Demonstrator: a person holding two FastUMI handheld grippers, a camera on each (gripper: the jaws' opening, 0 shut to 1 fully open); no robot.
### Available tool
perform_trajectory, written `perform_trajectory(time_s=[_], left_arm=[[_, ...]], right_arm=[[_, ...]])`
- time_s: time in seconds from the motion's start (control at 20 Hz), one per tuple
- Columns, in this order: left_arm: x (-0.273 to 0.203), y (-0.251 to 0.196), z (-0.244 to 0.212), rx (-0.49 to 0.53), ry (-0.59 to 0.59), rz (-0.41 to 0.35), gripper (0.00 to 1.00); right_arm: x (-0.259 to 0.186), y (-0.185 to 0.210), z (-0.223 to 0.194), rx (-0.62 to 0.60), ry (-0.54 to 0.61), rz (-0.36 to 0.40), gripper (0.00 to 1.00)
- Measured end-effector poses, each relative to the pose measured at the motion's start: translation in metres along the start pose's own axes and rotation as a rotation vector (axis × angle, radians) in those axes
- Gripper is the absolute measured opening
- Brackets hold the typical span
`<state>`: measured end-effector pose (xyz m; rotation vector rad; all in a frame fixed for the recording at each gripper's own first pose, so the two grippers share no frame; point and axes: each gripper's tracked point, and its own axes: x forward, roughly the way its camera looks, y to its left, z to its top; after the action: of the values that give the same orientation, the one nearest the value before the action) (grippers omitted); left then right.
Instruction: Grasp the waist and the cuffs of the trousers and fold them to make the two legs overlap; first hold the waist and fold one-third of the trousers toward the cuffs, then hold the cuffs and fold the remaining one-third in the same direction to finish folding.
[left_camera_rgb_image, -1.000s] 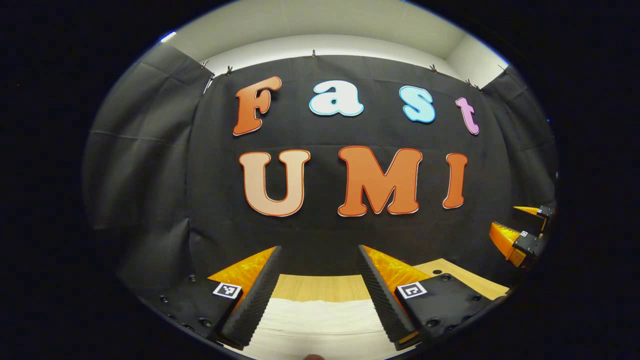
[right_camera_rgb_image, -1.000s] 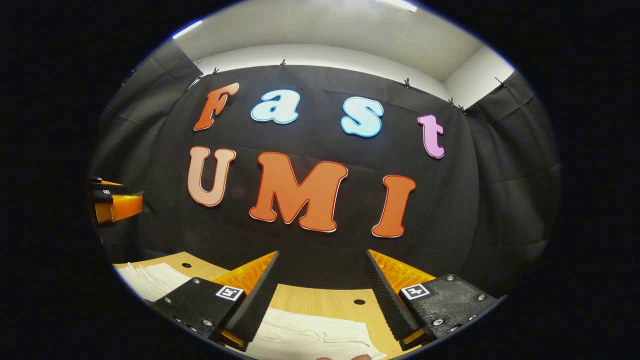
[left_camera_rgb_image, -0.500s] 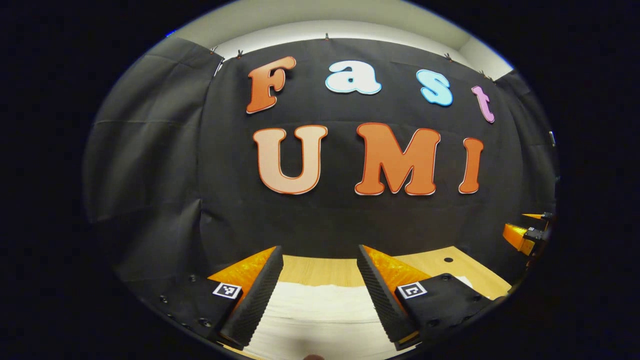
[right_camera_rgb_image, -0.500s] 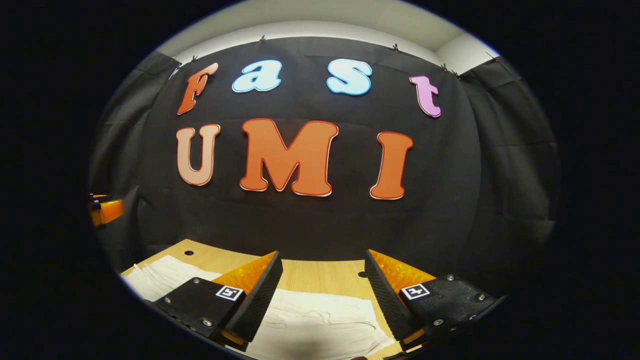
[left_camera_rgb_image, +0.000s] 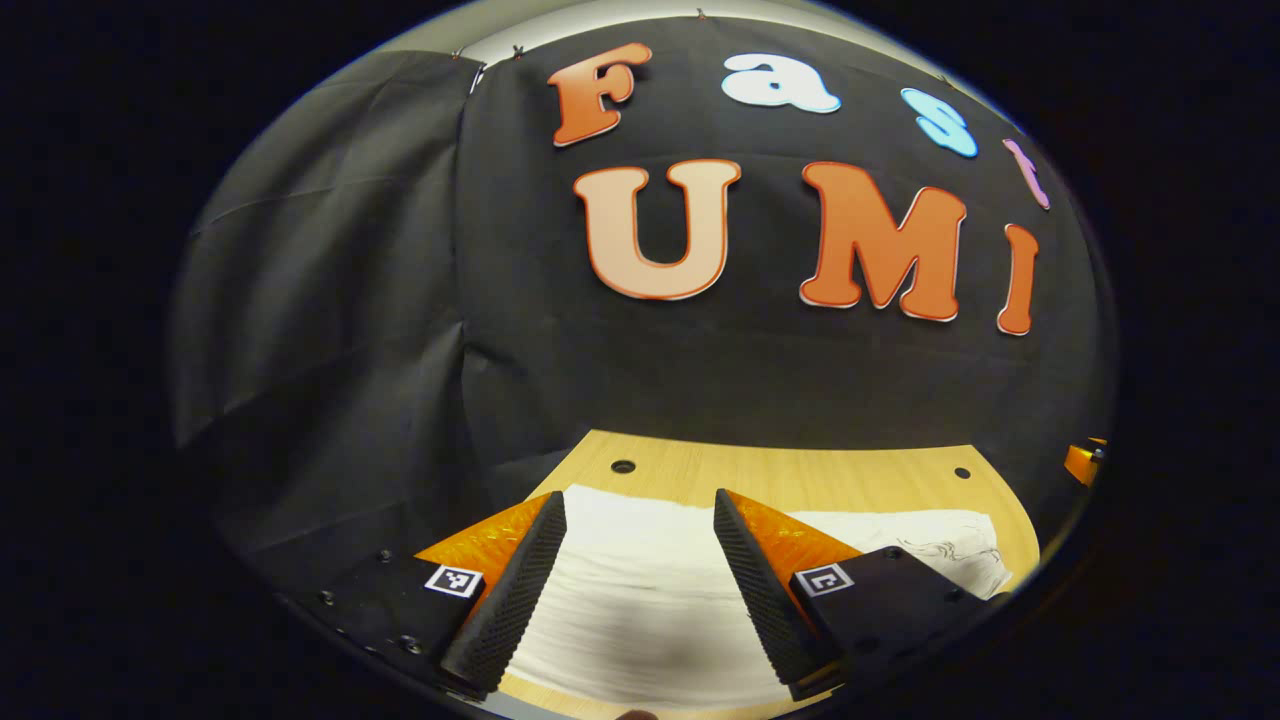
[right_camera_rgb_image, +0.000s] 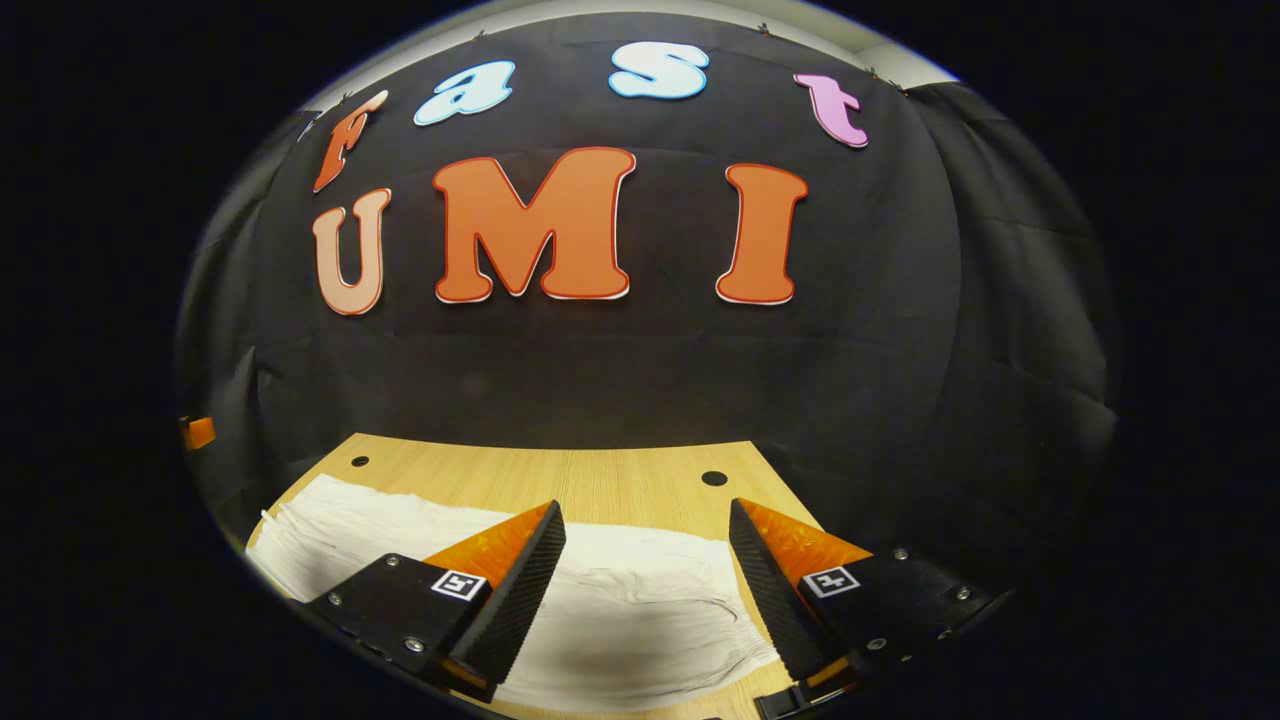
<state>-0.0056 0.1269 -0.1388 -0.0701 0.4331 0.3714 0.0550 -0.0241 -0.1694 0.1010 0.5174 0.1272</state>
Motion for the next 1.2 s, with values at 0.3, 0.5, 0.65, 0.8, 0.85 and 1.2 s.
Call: perform_trajectory(time_s=[0.3,0.5,0.65,0.8,0.85,1.2], left_arm=[[0.017,0.053,-0.066,-0.120,0.198,0.032,0.99],[0.037,0.091,-0.098,-0.127,0.310,0.061,0.98],[0.046,0.112,-0.123,-0.149,0.392,0.085,0.98],[0.051,0.125,-0.146,-0.217,0.472,0.091,0.99],[0.054,0.129,-0.154,-0.233,0.498,0.094,0.99],[0.067,0.151,-0.206,-0.369,0.642,0.134,0.99]], right_arm=[[0.010,-0.013,-0.046,0.042,0.221,-0.040,0.97],[0.020,-0.015,-0.083,0.116,0.363,-0.049,0.97],[0.024,-0.011,-0.105,0.188,0.455,-0.035,0.93],[0.029,-0.008,-0.136,0.260,0.567,-0.043,0.92],[0.030,-0.008,-0.143,0.272,0.591,-0.046,0.92],[0.035,-0.015,-0.189,0.391,0.731,-0.060,0.90]])
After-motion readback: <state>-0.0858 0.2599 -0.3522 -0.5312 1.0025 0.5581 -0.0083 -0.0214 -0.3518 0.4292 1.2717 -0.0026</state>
